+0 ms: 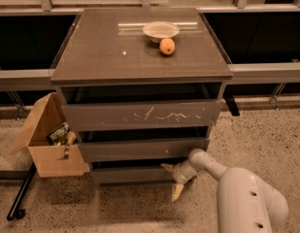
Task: Open bottom drawer
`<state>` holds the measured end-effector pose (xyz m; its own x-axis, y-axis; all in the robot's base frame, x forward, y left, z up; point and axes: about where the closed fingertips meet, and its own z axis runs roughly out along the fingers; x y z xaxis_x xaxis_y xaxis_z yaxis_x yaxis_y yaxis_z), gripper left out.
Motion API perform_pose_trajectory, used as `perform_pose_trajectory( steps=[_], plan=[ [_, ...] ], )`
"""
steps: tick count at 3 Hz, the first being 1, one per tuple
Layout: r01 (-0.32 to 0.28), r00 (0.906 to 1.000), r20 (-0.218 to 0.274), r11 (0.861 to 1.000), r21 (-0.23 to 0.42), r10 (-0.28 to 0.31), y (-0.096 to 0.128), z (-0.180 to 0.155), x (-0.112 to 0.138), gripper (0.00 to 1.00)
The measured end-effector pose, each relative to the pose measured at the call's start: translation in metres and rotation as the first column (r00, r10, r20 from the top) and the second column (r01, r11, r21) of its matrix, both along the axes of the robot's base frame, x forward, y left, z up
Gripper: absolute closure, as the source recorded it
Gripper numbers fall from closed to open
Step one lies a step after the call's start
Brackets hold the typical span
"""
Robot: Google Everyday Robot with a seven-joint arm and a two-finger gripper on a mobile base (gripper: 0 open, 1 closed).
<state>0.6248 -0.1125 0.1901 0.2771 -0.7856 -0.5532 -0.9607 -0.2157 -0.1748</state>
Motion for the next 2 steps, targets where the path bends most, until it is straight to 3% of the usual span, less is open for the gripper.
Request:
perform_pose_trajectory(
  steps=[2],
  plan=[
    [0.065,0.9960,0.063,0.998,-0.028,-0.063,0.0115,-0.0187,0.0061,0.00]
  ],
)
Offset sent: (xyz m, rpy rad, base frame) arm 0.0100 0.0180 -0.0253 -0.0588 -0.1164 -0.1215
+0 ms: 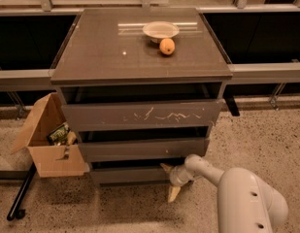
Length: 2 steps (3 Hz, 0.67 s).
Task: Open bottom drawer
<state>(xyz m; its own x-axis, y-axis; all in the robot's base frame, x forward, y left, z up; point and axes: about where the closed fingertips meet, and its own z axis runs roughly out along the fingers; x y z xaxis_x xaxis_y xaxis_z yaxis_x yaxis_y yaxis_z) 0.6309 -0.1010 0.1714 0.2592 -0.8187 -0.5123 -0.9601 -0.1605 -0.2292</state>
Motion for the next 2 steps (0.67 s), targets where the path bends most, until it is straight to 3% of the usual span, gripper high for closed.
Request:
perform_pose_trajectory(
  steps=[2],
  plan=[
    [0.024,0.9997,-0.002,1.000,-0.003,-0.024,0.023,-0.015,0.007,0.00]
  ],
)
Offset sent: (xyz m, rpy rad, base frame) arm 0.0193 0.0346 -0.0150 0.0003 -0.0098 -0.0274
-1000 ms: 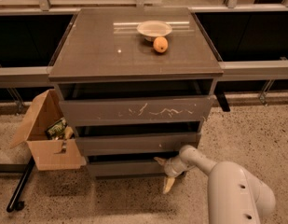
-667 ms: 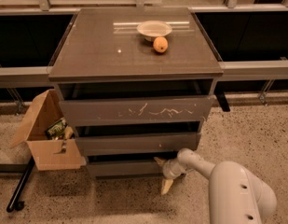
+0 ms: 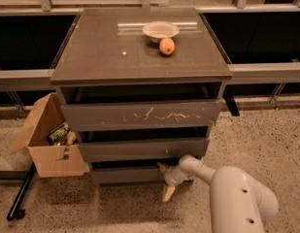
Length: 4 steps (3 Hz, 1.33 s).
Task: Open bottom drawer
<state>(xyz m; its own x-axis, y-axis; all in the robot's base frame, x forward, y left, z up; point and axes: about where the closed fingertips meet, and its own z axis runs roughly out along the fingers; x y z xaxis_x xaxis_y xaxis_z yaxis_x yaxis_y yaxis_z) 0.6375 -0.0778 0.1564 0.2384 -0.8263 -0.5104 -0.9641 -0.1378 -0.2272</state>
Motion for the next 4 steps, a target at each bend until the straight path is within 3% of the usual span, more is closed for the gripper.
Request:
perform_pose_trajectory(
  steps=[1,4],
  plan=[
    [-0.011,0.9999,-0.008,1.000,0.006,0.011,0.011,-0.004,0.007,0.00],
    [-0.035,0.9991,-0.022,0.999,-0.002,0.035,0.010,0.007,-0.004,0.65]
  ],
)
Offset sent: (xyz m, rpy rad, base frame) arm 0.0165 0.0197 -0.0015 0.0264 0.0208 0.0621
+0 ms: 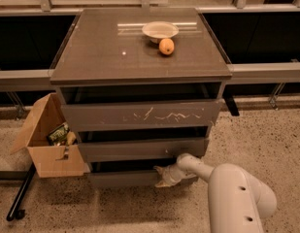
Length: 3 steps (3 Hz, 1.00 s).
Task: Open bottom drawer
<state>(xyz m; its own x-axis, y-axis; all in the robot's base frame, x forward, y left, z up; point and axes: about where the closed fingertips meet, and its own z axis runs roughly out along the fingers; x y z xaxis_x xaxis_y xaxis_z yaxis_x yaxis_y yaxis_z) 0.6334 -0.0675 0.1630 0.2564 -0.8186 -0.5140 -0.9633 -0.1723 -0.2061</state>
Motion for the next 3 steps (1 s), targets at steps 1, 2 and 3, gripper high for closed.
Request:
perform_pose_trajectory(
  steps=[1,2,3],
  plan=[
    [0.000,1.0000,0.000,1.000,0.000,0.000,0.0000,0.0047,0.0000,0.87],
    [0.000,1.0000,0.000,1.000,0.000,0.000,0.0000,0.0049,0.0000,0.87],
    [0.000,1.0000,0.000,1.000,0.000,0.000,0.0001,0.0048,0.0000,0.63]
  ],
)
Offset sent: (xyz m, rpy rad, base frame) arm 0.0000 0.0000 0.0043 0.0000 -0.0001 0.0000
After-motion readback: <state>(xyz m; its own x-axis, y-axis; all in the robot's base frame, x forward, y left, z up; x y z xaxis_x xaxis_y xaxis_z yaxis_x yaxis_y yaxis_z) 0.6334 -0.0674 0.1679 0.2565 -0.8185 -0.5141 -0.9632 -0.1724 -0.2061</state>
